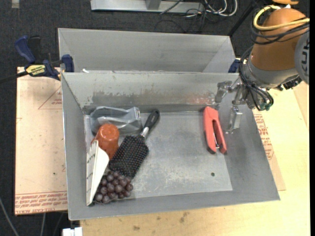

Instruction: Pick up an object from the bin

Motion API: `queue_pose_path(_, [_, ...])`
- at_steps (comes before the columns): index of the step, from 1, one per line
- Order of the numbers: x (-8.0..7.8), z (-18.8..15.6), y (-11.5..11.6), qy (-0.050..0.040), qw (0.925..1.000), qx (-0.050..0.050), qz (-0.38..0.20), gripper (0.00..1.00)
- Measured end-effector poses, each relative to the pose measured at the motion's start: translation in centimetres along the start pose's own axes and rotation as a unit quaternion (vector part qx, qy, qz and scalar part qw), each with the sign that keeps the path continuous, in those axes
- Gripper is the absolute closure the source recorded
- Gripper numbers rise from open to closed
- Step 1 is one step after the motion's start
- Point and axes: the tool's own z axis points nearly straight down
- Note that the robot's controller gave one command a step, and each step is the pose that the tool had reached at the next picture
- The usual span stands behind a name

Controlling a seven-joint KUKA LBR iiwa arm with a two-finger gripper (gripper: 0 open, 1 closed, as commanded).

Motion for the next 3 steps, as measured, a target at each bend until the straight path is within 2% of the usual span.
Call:
queue_pose_path(1, [-0.1,-0.5,0.0,-0.0034,1.0000,0.001,-0.001,0.00])
queue_pose_path(2, [-0.5,4.1,5.0,-0.0066,1.0000,0.001,-0.003,0.00])
queue_pose_path(3, [-0.2,1.4,7.3,0.0008,0.9989,-0.001,-0.047,0.00])
